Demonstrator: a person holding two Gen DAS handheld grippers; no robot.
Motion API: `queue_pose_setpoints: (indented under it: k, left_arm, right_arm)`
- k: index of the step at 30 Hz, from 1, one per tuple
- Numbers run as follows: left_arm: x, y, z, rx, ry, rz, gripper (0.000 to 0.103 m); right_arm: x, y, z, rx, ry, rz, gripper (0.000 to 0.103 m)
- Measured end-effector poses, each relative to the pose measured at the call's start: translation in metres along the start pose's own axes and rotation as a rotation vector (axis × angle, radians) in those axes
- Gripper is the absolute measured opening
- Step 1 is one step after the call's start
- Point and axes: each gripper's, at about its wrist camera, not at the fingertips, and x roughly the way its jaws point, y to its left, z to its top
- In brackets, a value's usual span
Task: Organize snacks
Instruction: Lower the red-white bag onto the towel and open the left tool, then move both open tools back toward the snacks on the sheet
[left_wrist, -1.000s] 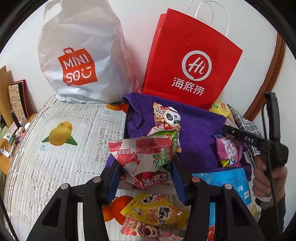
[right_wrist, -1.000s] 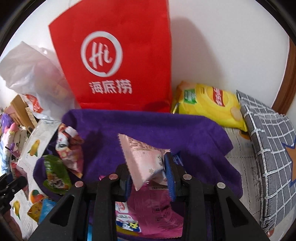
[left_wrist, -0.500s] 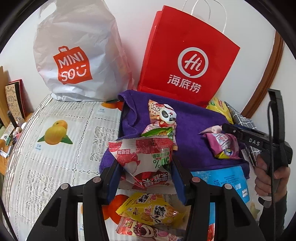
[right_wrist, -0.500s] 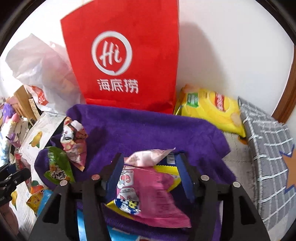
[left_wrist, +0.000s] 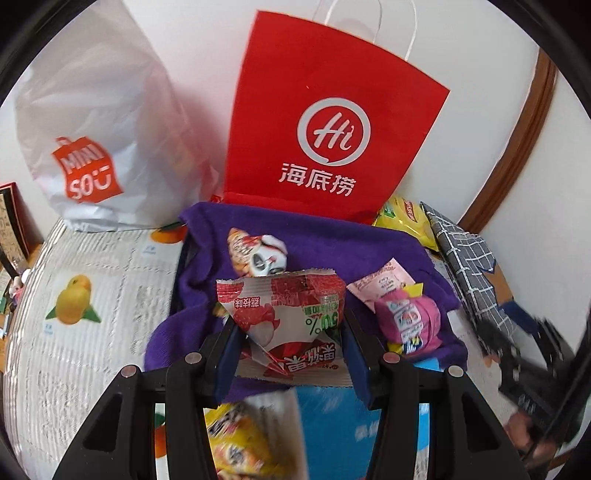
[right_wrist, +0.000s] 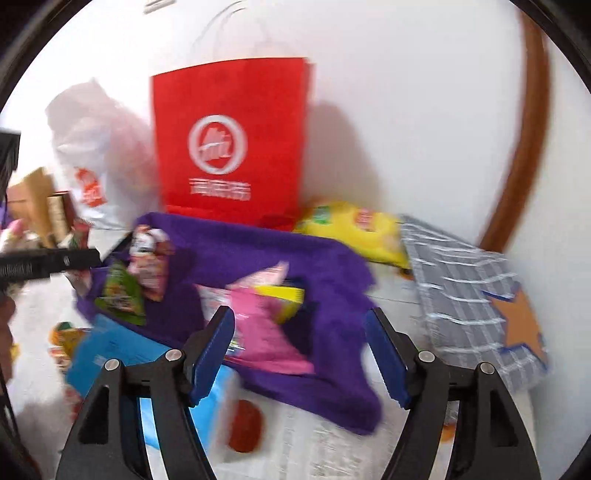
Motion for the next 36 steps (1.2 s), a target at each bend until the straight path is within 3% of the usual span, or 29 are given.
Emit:
queue_pose_setpoints:
  k: [5,17,21,27,36]
  left_arm:
    - [0.026,-0.018,0.012,0.018,0.050,0.031,0.049]
    - [0.071,-0.033,0.012,0.066,0.130,0.135,0.050]
    - [0.078,-0.037,0.013,0.067,0.145,0.137,0.056]
    - [0.066,-0.046,0.016,0.103,0.092,0.177,0.071]
    - [0.020,-0.047,0.014,0.108,0.028,0.159,0.072]
  right_arm:
    - [0.003,-0.020,-0.015,0.084,0.025,0.078,0.073]
    - [0.002,-0.026,-0.017,0.086,0.018,0.075,0.073]
    - [0.000,-0.020,-0.019,0.054,0.013,0.063,0.073]
    - [0.000,-0.017,-0.018,0.043,0.021,0.075,0.073]
    - [-0.019,-0.004,-0.016,0.036,0.008,0.095,0.073]
